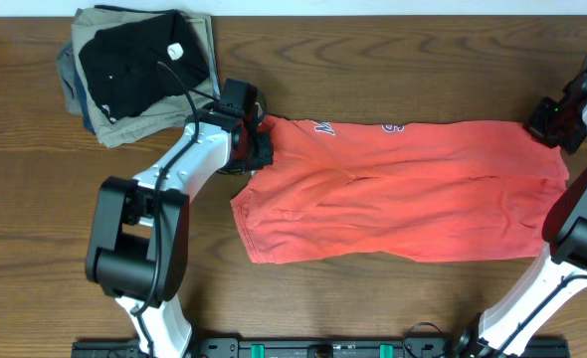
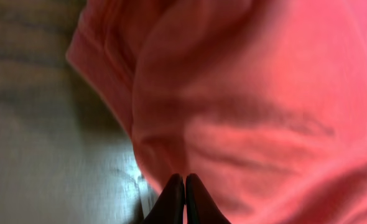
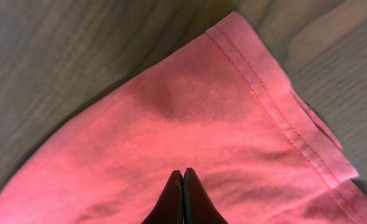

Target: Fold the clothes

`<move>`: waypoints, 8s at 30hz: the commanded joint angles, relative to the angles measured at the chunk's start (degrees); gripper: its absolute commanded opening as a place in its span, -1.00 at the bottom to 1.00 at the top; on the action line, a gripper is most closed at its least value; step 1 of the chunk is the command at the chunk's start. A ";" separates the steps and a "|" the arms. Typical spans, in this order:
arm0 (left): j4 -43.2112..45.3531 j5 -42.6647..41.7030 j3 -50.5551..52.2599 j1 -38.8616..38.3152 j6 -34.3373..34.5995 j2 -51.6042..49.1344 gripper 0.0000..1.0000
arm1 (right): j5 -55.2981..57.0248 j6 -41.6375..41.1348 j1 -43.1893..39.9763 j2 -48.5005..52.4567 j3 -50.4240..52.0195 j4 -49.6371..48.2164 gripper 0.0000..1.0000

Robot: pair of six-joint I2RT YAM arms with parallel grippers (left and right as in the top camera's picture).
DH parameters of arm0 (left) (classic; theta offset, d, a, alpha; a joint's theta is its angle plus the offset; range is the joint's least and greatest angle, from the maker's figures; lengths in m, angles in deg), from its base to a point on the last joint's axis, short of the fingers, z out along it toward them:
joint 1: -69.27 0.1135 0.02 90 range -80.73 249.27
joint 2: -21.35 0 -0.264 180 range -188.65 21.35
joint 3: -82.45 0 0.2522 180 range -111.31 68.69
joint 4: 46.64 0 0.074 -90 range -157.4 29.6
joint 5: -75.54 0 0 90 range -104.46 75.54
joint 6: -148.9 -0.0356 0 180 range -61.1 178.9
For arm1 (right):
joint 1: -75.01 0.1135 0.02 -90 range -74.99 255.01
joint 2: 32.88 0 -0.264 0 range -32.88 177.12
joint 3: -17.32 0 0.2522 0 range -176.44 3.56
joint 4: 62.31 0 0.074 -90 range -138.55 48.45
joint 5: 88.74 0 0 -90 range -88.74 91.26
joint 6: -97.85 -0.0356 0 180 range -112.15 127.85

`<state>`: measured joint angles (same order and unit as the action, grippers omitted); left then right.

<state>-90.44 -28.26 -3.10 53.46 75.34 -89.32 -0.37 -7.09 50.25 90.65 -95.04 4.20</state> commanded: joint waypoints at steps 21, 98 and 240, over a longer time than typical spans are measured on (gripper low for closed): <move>1.70 10.49 0.20 15.63 -1.03 -7.45 -0.88 | 0.76 2.75 0.74 10.29 0.09 -4.59 -0.98; -10.19 -8.46 30.01 -8.39 18.86 25.51 0.51 | -7.93 -3.69 1.14 -34.75 31.67 14.25 0.98; 20.41 24.81 25.53 -9.60 16.13 27.26 0.40 | -8.24 -20.57 -7.17 -26.43 33.66 -24.24 0.41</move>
<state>-69.63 -5.23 23.39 43.64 91.39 -61.78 -10.56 -28.50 42.25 64.25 -60.38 -19.95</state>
